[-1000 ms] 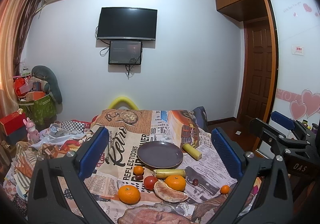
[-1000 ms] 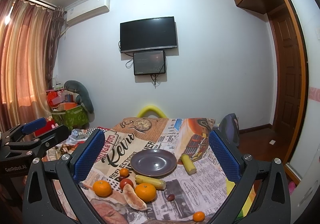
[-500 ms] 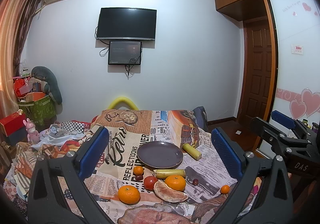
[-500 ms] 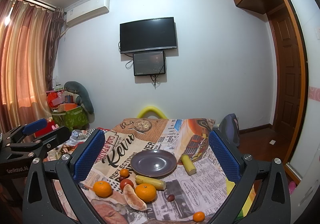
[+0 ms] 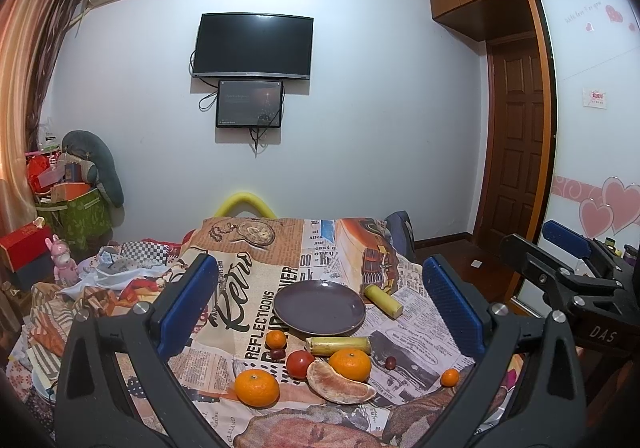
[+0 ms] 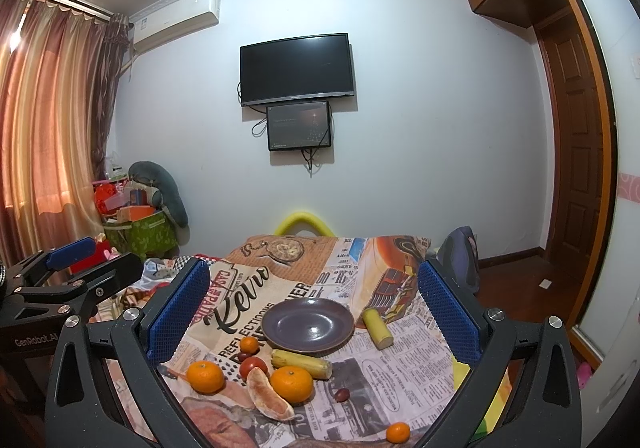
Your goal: Organize fruits
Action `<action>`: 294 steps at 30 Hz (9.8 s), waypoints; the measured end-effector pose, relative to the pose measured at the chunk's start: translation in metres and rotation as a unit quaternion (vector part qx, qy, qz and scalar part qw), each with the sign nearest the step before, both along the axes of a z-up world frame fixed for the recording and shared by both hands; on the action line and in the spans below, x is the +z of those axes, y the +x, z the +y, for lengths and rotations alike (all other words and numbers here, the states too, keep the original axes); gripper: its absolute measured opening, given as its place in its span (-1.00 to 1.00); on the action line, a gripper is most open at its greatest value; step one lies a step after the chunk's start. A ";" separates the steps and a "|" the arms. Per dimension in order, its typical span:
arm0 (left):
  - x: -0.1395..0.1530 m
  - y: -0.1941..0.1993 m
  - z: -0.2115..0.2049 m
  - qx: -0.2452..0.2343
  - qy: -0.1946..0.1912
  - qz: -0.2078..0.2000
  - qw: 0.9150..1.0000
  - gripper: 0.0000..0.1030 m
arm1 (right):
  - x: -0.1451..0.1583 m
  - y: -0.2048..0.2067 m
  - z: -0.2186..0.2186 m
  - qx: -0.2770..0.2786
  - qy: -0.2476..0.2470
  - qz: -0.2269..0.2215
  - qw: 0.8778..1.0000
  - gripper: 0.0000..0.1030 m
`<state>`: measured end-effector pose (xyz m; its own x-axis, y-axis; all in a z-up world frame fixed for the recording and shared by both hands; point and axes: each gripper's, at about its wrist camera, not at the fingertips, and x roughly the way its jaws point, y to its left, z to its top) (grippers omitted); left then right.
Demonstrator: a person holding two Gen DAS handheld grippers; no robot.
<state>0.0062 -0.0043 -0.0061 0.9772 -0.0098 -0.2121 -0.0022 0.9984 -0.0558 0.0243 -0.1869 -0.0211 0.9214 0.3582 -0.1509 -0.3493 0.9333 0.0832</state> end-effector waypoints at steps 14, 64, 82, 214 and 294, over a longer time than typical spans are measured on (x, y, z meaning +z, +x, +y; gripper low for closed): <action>-0.002 0.003 -0.001 -0.003 -0.001 0.004 1.000 1.00 | 0.000 -0.001 0.001 0.000 0.001 0.000 1.000 1.00; -0.215 0.151 0.091 0.015 -0.048 0.347 0.936 0.56 | -0.170 0.147 0.071 0.099 -0.115 0.307 0.940 0.51; -0.234 0.163 0.085 -0.007 -0.055 0.372 0.927 0.26 | -0.187 0.165 0.079 0.141 -0.074 0.366 0.917 0.50; -0.127 0.199 0.016 -0.052 0.015 0.279 0.959 0.68 | -0.098 0.169 -0.023 -0.001 -0.104 0.279 0.955 0.37; -0.145 0.240 0.024 -0.032 -0.030 0.266 0.963 0.85 | -0.130 0.197 0.013 0.055 -0.088 0.298 0.949 -0.38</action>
<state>0.2459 0.0193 -0.1510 0.7276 -0.0945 -0.6795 0.0158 0.9925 -0.1211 0.2216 -0.1740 -0.1514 0.6118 0.3674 -0.7005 -0.3847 0.9120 0.1423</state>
